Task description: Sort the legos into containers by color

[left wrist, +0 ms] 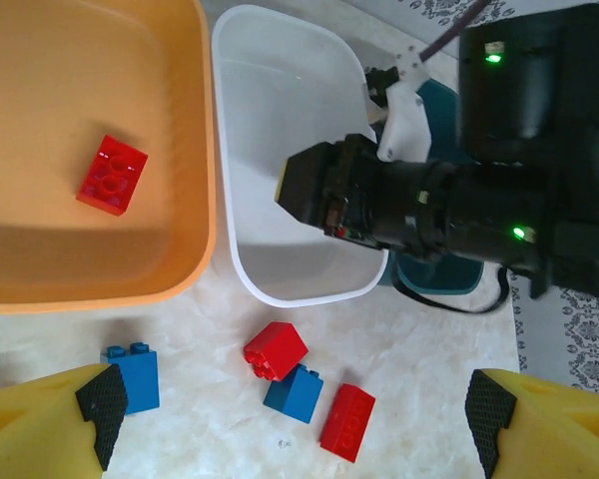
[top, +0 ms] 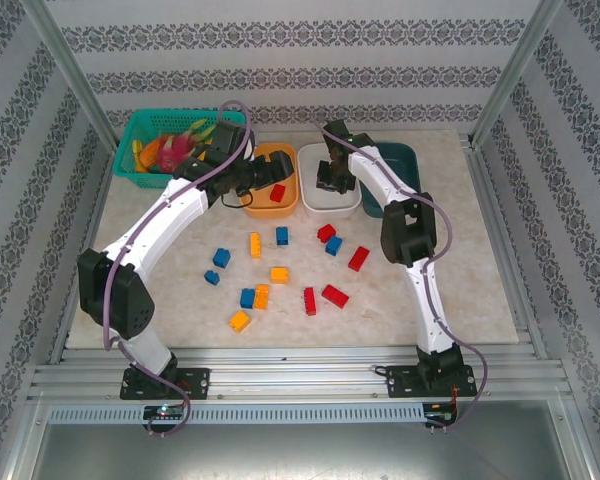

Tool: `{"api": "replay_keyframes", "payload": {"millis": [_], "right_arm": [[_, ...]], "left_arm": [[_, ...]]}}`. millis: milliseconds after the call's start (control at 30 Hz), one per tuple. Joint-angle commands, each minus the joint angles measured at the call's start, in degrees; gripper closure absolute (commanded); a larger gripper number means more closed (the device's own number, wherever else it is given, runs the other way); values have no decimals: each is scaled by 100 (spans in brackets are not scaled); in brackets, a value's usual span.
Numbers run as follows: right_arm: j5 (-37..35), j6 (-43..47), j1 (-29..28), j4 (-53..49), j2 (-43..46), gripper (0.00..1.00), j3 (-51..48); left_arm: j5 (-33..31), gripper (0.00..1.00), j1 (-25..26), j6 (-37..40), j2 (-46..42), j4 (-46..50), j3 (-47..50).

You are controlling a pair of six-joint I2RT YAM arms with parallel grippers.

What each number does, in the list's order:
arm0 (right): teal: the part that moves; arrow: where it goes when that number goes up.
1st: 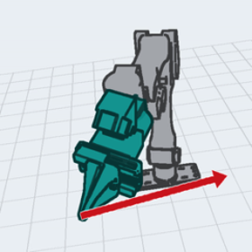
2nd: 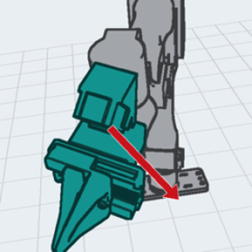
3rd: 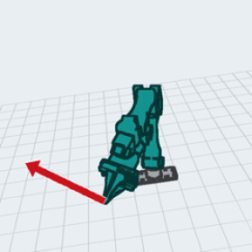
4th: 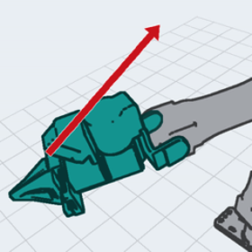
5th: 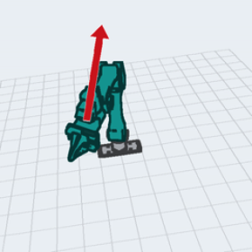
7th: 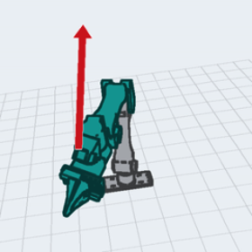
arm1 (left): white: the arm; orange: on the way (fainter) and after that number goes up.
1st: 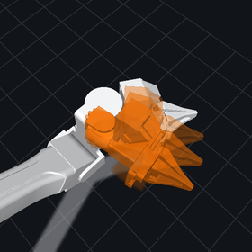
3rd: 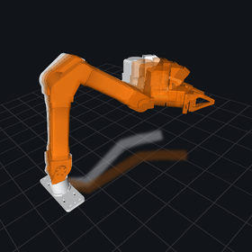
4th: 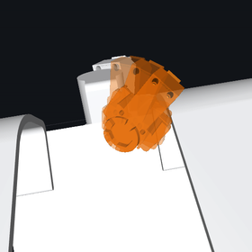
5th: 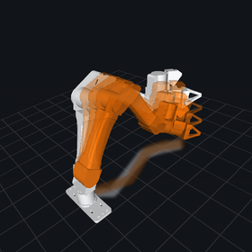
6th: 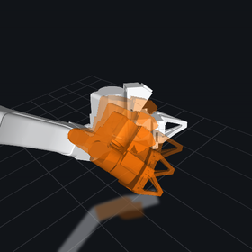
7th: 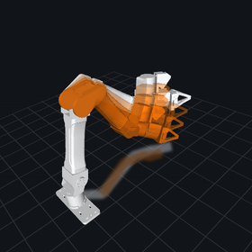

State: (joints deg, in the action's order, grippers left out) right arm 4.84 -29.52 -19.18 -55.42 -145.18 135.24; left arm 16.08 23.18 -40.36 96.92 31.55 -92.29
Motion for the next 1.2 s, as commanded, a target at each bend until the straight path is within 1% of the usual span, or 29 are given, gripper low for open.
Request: {"api": "replay_keyframes", "payload": {"millis": [0,67,300,400,500,667,833,1033,1167], "right_arm": [[202,145,54,-569,-319,62,525],[260,140,76,-614,-374,61,620],[324,178,90,-691,66,40,816],[323,211,76,-711,494,38,782],[290,274,47,-569,1149,41,505],[73,454,-162,-306,2289,42,-355],[-124,459,-697,60,3386,41,-1780],[-422,50,-1463,467,4398,38,-3442],[-509,-291,-1734,807,4922,38,-4368]], "left_arm": [[70,10,-24,36,-10,-26,-34],[68,10,-24,22,-79,-26,57],[47,10,-24,26,-370,38,315],[32,11,-24,35,-542,119,422],[-19,11,-22,20,-785,268,584],[-149,11,-24,29,-1368,591,1013],[-256,11,-24,-22,-2124,854,1661],[-338,12,-24,-19,-2999,1202,2429],[-204,12,-7,48,-3403,1360,2858]]}}
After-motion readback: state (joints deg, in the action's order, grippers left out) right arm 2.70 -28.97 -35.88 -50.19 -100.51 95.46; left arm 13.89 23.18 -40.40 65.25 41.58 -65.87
